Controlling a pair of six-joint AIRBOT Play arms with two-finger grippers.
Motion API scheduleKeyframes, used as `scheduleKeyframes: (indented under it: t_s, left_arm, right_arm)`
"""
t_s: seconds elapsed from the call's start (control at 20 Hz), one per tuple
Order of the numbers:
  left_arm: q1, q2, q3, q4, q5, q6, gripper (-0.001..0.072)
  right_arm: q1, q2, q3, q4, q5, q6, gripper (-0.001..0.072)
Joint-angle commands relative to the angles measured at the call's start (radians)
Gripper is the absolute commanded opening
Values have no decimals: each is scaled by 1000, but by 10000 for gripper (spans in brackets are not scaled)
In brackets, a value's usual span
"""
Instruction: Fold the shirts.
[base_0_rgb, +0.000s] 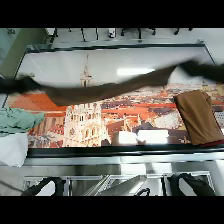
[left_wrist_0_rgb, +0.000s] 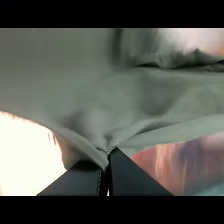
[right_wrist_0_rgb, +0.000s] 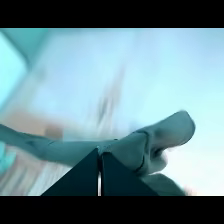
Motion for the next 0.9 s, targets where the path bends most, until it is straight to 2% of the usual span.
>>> scheduleKeyframes:
  t_s: [0.0,0.15,0.25,0.4,0.5,0.6,0.65,0.75,0.85]
  left_arm:
    - [-1,166,461,35,-142,-101,19]
    - [-1,279,573,165,-327,-127,18]
    - [-2,356,482,211,-373,-125,19]
    - [-2,402,259,202,-408,-122,19]
    - [-4,358,164,123,-400,-84,19]
    - [-5,259,91,-37,-364,-5,19]
    - [-16,202,61,-60,-349,0,19]
    - [-83,63,2,-21,-334,13,19]
    - [-144,-86,-61,1,-351,64,19]
  right_arm:
    - [-124,157,424,-10,79,14,16]
    - [-203,180,627,-40,171,14,16]
    - [-211,185,655,-38,217,13,16]
    - [-211,137,652,-17,189,14,16]
    - [-209,75,624,13,126,22,16]
    - [-187,7,545,25,48,26,16]
    - [-147,-35,488,16,27,24,16]
    - [-64,-117,341,-32,28,8,16]
    - [4,-222,197,-93,76,-12,16]
